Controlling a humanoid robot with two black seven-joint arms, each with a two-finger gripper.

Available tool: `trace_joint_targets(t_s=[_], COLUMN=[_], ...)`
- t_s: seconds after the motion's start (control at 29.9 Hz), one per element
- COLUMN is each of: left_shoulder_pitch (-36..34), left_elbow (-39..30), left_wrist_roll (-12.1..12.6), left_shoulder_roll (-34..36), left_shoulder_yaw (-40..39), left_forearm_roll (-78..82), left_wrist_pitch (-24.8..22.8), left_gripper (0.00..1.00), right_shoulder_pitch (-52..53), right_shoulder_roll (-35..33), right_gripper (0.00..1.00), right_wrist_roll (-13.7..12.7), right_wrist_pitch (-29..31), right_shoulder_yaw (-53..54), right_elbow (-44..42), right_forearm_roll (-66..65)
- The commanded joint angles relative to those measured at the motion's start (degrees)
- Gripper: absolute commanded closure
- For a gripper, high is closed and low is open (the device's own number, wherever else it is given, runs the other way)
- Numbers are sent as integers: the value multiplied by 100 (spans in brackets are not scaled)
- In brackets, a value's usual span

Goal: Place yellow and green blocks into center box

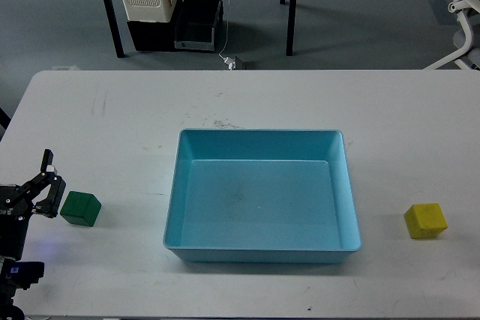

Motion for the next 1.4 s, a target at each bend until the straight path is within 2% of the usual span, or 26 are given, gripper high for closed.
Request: trace_joint_targets(t_s=[0.0, 0.1, 0.17, 0.33, 0.5, 0.6, 0.7, 0.84, 1.0, 1.17, 1.37], left_shoulder_pitch=[-61, -96, -148, -219, -219, -219, -236, -298, -298, -298, -298], left_elbow=[26, 35, 44, 53, 70, 105, 106, 106, 106, 106, 106], left_wrist_roll=[-1, -1, -1, -1, -1, -1, -1, 8, -1, -1, -1], left_shoulder_roll=[-23, -32, -41, -67, -164, -173, -182, -296, -305, -305, -305], left_shoulder_yaw=[13, 48, 66, 92, 101, 101, 110, 110, 110, 101, 101], left_forearm_roll=[0, 0, 0, 0, 8, 8, 0, 8, 8, 0, 0], left_wrist_pitch=[0, 0, 0, 0, 0, 0, 0, 0, 0, 0, 0], left_gripper=[0, 0, 0, 0, 0, 0, 0, 0, 0, 0, 0], right_shoulder_pitch=[268, 592, 944, 2032, 3727, 4940, 6223, 8209, 10030, 10508, 10429], right_shoulder_roll=[-1072, -1715, -2102, -2893, -3614, -3878, -3923, -3651, -3195, -3140, -3799], right_gripper=[0, 0, 0, 0, 0, 0, 0, 0, 0, 0, 0], right_wrist_roll=[-102, -295, -523, -1042, -1639, -2070, -2369, -2493, -2660, -2836, -2836], right_wrist_pitch=[-324, -605, -807, -878, -878, -826, -782, -493, 43, 694, 1055], right_shoulder_yaw=[-120, -566, -1049, -2253, -3966, -5213, -6531, -8517, -10426, -11430, -11924], right_elbow=[11, 11, 29, 12, -15, -15, -76, -471, -534, -210, 82], right_forearm_roll=[-937, -1852, -2371, -3329, -3972, -4174, -4376, -4412, -4464, -5184, -6248])
